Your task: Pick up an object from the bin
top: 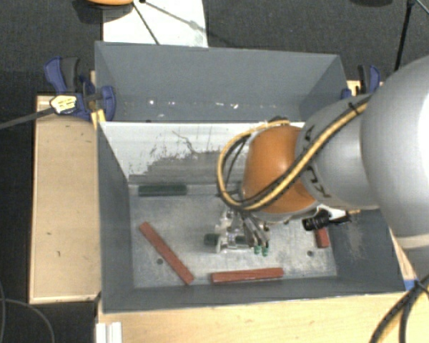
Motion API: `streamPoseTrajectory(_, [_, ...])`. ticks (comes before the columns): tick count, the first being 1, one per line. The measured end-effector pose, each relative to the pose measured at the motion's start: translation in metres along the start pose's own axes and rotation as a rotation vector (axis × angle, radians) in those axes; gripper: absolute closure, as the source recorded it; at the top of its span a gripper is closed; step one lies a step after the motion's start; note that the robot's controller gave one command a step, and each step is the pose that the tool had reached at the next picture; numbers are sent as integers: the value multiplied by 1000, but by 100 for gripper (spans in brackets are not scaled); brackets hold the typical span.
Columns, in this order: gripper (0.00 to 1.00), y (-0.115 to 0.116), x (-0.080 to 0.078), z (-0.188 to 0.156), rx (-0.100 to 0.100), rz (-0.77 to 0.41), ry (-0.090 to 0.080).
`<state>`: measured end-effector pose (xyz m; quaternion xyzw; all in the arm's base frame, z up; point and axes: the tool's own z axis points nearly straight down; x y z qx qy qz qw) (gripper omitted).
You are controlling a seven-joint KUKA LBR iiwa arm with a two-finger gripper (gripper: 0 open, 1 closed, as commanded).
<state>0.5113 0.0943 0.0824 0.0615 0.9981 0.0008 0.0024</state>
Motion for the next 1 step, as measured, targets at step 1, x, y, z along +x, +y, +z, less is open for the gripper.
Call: streamPoseTrajectory(1, [100,0,0,-3,0,0,1])
